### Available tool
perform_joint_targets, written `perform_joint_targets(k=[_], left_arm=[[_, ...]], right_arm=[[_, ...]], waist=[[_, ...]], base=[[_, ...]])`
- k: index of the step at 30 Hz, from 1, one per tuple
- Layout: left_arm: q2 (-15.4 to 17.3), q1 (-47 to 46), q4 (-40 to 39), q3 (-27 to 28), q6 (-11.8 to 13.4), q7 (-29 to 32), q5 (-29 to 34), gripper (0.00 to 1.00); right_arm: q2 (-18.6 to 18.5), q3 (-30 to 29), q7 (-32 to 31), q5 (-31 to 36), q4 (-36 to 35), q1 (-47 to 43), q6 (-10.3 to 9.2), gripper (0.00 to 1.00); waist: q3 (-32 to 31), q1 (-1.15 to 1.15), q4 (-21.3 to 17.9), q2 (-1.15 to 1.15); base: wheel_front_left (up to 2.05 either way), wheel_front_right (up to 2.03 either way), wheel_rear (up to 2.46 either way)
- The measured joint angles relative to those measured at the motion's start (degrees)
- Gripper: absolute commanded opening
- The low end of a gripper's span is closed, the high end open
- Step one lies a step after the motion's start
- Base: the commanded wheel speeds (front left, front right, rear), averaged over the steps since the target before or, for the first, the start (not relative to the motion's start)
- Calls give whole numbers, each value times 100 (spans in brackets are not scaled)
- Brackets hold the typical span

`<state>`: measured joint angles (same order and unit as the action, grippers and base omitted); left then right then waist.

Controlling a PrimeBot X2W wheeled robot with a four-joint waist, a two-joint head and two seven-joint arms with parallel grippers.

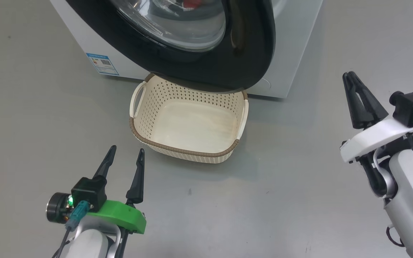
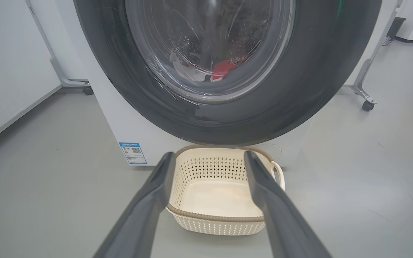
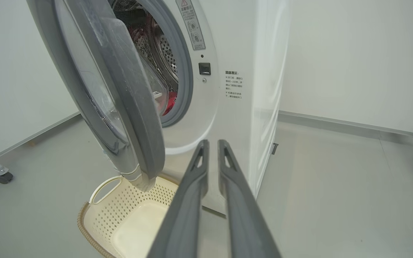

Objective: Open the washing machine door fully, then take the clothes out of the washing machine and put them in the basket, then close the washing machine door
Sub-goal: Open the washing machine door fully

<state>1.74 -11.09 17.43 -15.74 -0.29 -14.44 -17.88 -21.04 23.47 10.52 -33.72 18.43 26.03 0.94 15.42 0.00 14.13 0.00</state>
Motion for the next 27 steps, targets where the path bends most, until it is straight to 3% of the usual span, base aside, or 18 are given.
perform_joint_targets(k=[2, 13, 27], left_arm=[[0, 10, -5, 43, 0, 0, 0, 100], [4, 137, -153, 129, 1, 0, 0, 100], [5, 186, -151, 97, 0, 0, 33, 100]], right_arm=[[53, 1, 60, 0, -63, -170, -65, 100], [158, 15, 199, 99, -419, -713, -369, 100], [109, -32, 248, 171, -712, -1001, -471, 100]], waist=[[-38, 0, -20, 0], [-134, 0, -192, 0], [-173, 0, -241, 0]], base=[[0, 0, 0], [0, 0, 0], [0, 0, 0]])
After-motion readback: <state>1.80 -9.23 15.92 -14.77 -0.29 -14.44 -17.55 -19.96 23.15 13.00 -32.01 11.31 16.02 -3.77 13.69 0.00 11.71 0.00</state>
